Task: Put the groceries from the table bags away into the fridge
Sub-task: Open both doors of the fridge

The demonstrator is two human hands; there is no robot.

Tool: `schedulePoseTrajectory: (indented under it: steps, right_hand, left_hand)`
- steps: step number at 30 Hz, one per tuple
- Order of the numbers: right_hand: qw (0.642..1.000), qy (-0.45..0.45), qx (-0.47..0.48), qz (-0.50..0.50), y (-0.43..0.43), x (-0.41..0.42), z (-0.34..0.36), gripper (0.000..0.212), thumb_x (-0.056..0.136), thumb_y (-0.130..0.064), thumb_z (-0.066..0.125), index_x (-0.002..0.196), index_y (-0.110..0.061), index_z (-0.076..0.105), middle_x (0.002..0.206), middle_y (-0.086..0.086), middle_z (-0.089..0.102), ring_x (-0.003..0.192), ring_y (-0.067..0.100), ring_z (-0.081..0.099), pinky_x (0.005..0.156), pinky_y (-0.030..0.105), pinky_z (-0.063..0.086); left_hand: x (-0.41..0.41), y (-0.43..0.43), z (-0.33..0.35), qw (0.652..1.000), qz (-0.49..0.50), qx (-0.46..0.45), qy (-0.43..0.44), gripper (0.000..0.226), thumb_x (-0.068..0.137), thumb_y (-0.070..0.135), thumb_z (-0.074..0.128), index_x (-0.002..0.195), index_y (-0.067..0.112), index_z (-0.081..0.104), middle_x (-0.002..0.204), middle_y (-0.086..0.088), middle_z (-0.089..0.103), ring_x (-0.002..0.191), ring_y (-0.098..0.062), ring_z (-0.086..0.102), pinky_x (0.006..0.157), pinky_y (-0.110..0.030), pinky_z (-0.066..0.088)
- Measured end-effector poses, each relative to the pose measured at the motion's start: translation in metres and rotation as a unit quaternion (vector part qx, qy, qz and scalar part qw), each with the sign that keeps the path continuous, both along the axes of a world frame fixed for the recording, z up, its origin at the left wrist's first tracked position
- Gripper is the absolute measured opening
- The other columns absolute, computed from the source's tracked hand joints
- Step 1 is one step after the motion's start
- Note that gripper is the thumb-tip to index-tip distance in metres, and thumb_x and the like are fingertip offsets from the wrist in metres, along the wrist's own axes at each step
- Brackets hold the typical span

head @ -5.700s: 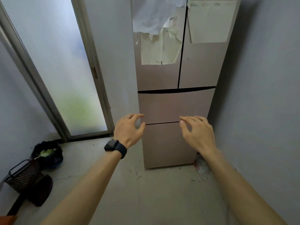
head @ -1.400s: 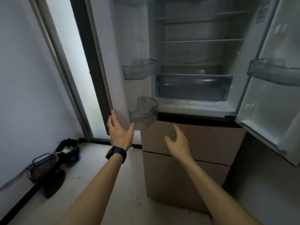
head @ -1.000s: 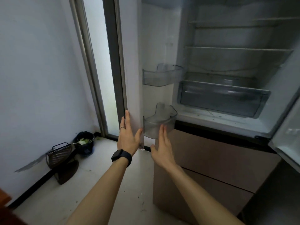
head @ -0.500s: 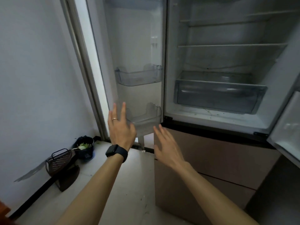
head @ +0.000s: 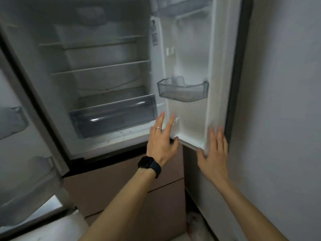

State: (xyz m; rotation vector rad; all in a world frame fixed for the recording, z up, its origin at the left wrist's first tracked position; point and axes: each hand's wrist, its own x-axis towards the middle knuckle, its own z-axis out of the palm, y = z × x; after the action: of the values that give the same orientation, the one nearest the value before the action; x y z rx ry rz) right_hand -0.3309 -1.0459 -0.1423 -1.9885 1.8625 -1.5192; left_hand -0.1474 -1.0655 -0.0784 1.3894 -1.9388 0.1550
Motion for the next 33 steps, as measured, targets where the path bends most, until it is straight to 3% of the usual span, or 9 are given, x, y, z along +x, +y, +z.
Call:
schedulePoseTrajectory:
  steps: [3, 7, 10, 14, 19, 22, 25, 28, 33]
  right_hand:
    - [0.999, 0.003, 0.031, -0.016, -0.017, -0.037, 0.008, 0.086, 0.099, -0.026, 0.055, 0.16, -0.02, -0.005, 0.165, -0.001, -0.02, 0.154, 0.022, -0.005, 0.123, 0.031, -0.004]
    - [0.998, 0.029, 0.059, 0.017, -0.039, -0.055, 0.007, 0.094, 0.1, -0.03, 0.053, 0.153, -0.026, -0.024, 0.163, -0.005, -0.026, 0.153, 0.017, -0.009, 0.123, 0.036, 0.001]
    - [0.997, 0.012, 0.068, 0.016, -0.053, -0.065, 0.01, 0.098, 0.098, -0.029, 0.056, 0.153, -0.024, -0.024, 0.161, -0.006, -0.025, 0.153, 0.017, -0.006, 0.124, 0.037, 0.007]
    - [0.993, -0.04, 0.112, 0.018, -0.072, -0.08, 0.024, 0.098, 0.097, -0.03, 0.057, 0.156, -0.021, -0.021, 0.165, -0.004, -0.02, 0.154, 0.021, 0.005, 0.123, 0.037, 0.017]
    - [0.99, 0.002, 0.141, 0.012, -0.082, -0.102, 0.031, 0.095, 0.098, -0.038, 0.055, 0.157, -0.021, -0.018, 0.167, -0.003, -0.013, 0.15, 0.028, 0.025, 0.115, 0.038, 0.03]
    - [0.988, 0.021, 0.154, 0.004, -0.072, -0.105, 0.028, 0.089, 0.099, -0.035, 0.054, 0.159, -0.019, -0.01, 0.168, 0.0, -0.006, 0.15, 0.029, 0.023, 0.117, 0.038, 0.026]
    - [0.995, -0.006, 0.097, -0.017, -0.042, -0.084, 0.001, 0.076, 0.097, -0.025, 0.057, 0.16, -0.018, 0.016, 0.167, 0.003, 0.014, 0.148, 0.031, 0.028, 0.117, 0.038, 0.025]
    - [0.994, 0.004, 0.076, 0.08, -0.003, -0.037, -0.033, 0.057, 0.096, -0.021, 0.061, 0.151, -0.022, 0.043, 0.157, 0.0, 0.04, 0.146, 0.025, 0.033, 0.119, 0.037, 0.027]
    - [0.955, 0.079, 0.129, 0.257, 0.061, 0.076, -0.063, 0.039, 0.099, -0.034, 0.058, 0.138, -0.036, 0.057, 0.148, -0.012, 0.049, 0.146, 0.015, 0.028, 0.117, 0.033, 0.028]
  left_hand:
    - [-0.042, -0.029, 0.019, 0.997, 0.025, -0.068, -0.033, 0.085, 0.088, 0.037, 0.064, 0.158, 0.022, 0.019, 0.167, -0.008, -0.004, 0.153, -0.028, 0.0, 0.12, -0.055, 0.01]
    - [-0.063, -0.05, 0.019, 0.995, 0.039, -0.081, -0.035, 0.079, 0.085, 0.038, 0.064, 0.154, 0.017, 0.031, 0.164, -0.005, -0.02, 0.151, -0.025, -0.018, 0.12, -0.062, 0.01]
    - [-0.067, -0.058, 0.012, 0.992, 0.011, -0.115, -0.043, 0.074, 0.081, 0.026, 0.068, 0.147, 0.023, 0.035, 0.166, -0.004, -0.013, 0.153, -0.024, -0.011, 0.118, -0.064, 0.011]
    - [-0.078, -0.06, 0.015, 0.987, -0.02, -0.135, -0.08, 0.084, 0.079, 0.018, 0.067, 0.152, 0.025, 0.024, 0.166, -0.001, -0.011, 0.154, -0.023, -0.004, 0.119, -0.063, 0.009]
    - [-0.086, -0.054, 0.023, 0.988, -0.039, -0.107, -0.105, 0.084, 0.081, 0.013, 0.063, 0.154, 0.028, 0.024, 0.167, -0.003, -0.006, 0.154, -0.023, -0.002, 0.119, -0.063, 0.014]
    - [-0.077, -0.044, 0.02, 0.99, -0.037, -0.082, -0.105, 0.082, 0.084, 0.014, 0.06, 0.155, 0.031, 0.023, 0.167, -0.001, -0.003, 0.154, -0.024, 0.001, 0.121, -0.059, 0.012]
    - [-0.051, -0.019, -0.007, 0.995, 0.004, -0.024, -0.092, 0.073, 0.089, 0.019, 0.058, 0.154, 0.034, 0.029, 0.167, -0.003, 0.005, 0.154, -0.025, 0.002, 0.12, -0.054, 0.004]
    - [-0.009, 0.02, -0.047, 0.99, 0.078, 0.096, -0.066, 0.069, 0.093, 0.028, 0.055, 0.154, 0.038, 0.025, 0.167, -0.001, 0.008, 0.153, -0.023, 0.001, 0.121, -0.052, 0.001]
    - [0.089, 0.124, -0.111, 0.948, 0.219, 0.23, -0.003, 0.067, 0.096, 0.035, 0.052, 0.155, 0.039, 0.021, 0.165, 0.002, 0.018, 0.152, -0.022, 0.012, 0.123, -0.05, 0.011]
